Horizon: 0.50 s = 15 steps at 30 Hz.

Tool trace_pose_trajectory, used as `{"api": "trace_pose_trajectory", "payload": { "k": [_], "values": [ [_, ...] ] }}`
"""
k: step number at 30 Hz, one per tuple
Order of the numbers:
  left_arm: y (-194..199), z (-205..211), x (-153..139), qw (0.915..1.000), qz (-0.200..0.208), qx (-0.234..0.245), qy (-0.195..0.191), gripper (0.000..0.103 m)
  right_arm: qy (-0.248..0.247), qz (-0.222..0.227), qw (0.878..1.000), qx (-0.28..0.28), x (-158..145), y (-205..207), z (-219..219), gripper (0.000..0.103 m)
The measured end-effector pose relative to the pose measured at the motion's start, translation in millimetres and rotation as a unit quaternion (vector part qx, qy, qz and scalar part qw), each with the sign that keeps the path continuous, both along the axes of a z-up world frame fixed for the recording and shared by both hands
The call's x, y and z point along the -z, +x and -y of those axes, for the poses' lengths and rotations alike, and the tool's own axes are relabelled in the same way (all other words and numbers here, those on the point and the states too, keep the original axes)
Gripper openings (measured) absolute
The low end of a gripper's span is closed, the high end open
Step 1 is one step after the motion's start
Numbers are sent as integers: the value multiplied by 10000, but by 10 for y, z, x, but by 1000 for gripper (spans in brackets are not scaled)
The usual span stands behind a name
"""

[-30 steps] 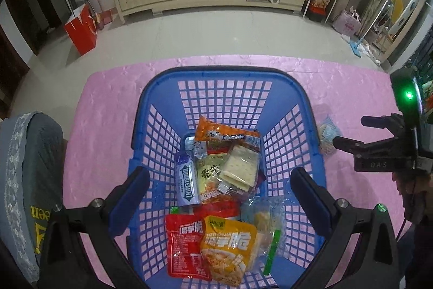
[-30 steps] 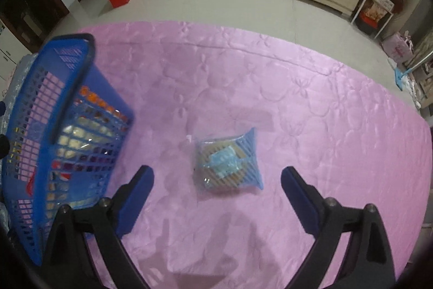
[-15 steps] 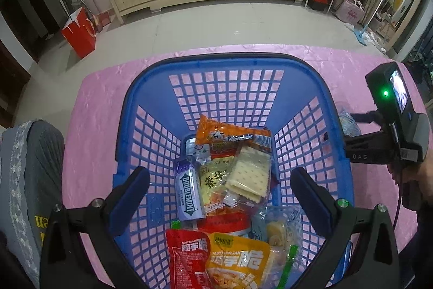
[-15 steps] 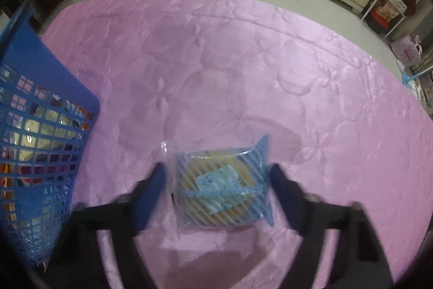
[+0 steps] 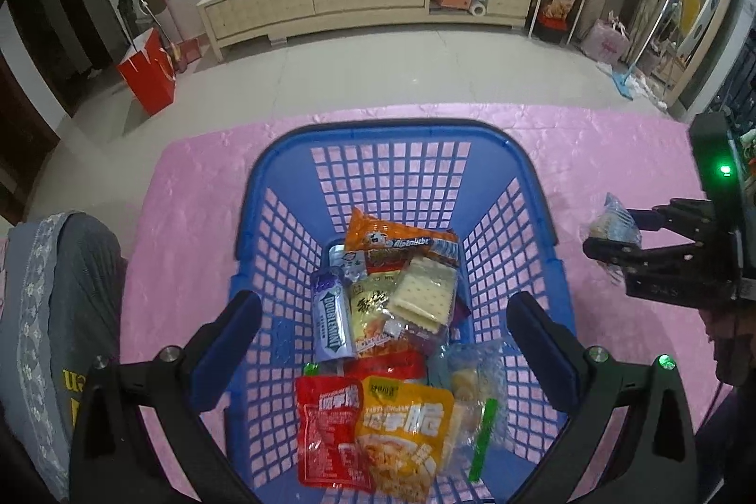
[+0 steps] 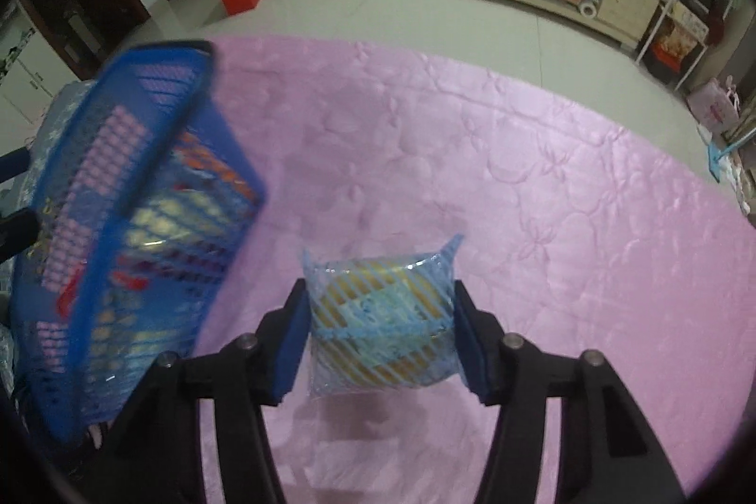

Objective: Organize snacks
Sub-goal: 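Carry the clear candy bag with the right tool over the blue basket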

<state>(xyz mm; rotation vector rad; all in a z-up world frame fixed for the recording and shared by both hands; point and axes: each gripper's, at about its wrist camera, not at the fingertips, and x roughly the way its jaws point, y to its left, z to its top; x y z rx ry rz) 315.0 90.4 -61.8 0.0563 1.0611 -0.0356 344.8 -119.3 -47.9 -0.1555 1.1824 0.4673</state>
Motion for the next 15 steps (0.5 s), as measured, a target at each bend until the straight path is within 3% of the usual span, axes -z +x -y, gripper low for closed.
{"api": "trace_pose_trajectory", "payload": {
  "k": [15],
  "values": [
    [-688, -192, -594, 9982, 597, 10, -37, 103, 428, 832, 9946, -449, -1134, -648, -410, 61]
  ]
}}
